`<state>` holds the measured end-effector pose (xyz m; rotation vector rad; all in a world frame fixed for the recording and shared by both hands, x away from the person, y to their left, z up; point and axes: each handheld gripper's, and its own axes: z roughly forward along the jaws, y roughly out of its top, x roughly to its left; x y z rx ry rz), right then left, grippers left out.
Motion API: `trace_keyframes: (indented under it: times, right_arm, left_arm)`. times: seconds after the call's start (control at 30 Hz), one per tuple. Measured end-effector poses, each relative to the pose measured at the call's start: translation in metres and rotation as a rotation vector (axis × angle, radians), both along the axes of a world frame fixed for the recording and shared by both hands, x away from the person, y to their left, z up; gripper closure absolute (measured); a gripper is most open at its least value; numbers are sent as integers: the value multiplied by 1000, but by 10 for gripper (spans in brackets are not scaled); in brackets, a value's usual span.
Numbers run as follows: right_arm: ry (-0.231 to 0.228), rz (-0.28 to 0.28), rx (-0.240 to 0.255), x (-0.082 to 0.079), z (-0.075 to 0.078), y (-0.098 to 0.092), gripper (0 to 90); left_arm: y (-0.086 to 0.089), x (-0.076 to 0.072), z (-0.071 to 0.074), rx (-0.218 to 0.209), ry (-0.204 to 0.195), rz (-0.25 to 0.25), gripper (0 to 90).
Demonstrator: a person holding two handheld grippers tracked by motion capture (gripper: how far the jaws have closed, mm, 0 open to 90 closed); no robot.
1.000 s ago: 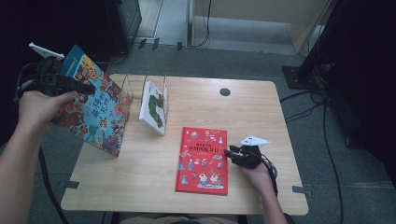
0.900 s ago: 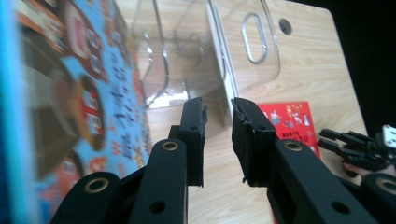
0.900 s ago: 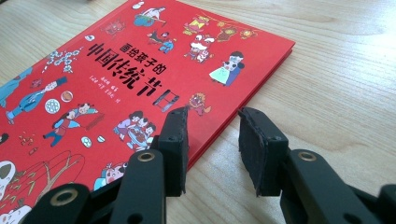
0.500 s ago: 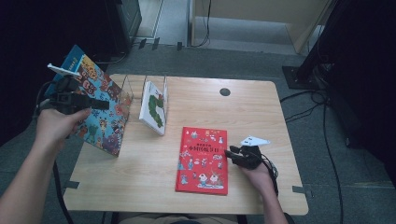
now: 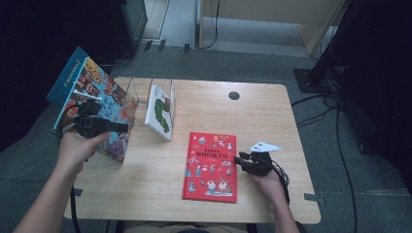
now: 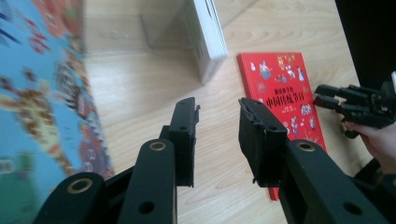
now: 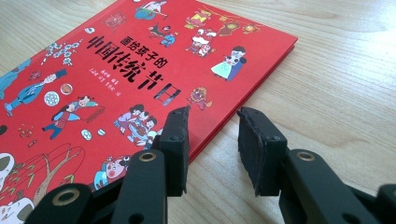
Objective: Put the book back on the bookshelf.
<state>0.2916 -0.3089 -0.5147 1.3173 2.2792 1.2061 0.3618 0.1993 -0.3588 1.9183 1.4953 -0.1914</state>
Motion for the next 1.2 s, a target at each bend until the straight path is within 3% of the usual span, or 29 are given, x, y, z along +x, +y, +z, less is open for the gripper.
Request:
trace_keyframes:
  times: [0.13,0.37,0.67,1.0,1.07,1.2]
  right_arm:
    - [4,-4,-1,0,0,0,634]
    - [6,-12,3,-3,0,0,628]
    - [19,-28,-3,-10,-2,-5,625]
    - [28,-45,-10,-19,-4,-7,603]
    - [28,-51,-2,-20,-4,-7,591]
    - [27,-70,-8,-22,-4,-4,544]
  left_arm:
    - [-17,-5,-16,15,-3,-38,657]
    - [-46,-6,-42,5,1,-99,657]
    - [-83,-7,-66,-4,-24,-174,638]
    - [-116,-6,-91,27,-39,-247,612]
    - [-121,-6,-97,69,-46,-255,601]
    - [-131,-6,-108,38,-39,-273,596]
